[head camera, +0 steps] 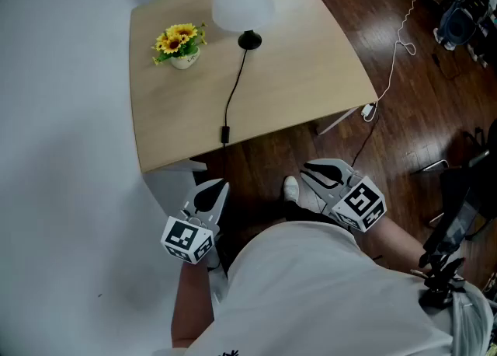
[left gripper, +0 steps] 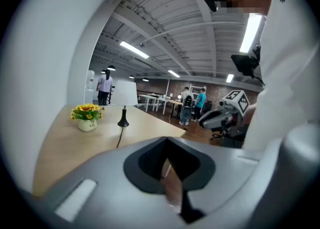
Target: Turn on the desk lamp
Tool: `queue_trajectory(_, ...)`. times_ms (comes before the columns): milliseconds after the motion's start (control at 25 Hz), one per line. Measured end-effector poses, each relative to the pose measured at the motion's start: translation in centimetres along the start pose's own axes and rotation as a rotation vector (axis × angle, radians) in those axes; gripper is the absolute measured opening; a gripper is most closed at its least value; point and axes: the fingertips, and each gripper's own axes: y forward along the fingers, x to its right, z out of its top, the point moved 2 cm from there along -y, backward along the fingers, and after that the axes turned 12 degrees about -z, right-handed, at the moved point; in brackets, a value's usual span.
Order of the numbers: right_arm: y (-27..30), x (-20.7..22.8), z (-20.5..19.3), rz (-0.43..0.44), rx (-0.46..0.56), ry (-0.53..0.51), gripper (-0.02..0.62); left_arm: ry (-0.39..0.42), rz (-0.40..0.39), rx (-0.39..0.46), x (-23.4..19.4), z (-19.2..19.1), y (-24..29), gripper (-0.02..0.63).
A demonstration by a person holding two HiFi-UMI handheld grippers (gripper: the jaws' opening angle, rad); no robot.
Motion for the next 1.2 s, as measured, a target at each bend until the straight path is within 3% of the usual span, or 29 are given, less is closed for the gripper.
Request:
queue_trajectory(280,3.0,8.7,1.4,0.030,0.011,0.009,0.041,0.029,0.067,0.004,-4.8,4.2,5.9,0.020)
queue_trajectory(640,7.4,11.5,3.0,0.023,-0.006,0.056,0.035,0.028,0.045,-0.016,-10.2,4.6,7.8,0.020)
queue_trajectory(960,10.8,12.1,5.1,-0.058,-0.004,0.080,0.034,0.042,-0.033,-0.144,-15.1,1.8,8.8,0.020)
queue_trajectory(1200,12.6,11.7,5.1,-0.060,-0.023,0.094,0.032,0.024,-0.068,-0.305,-17.2,-3.1,10.3,0.020)
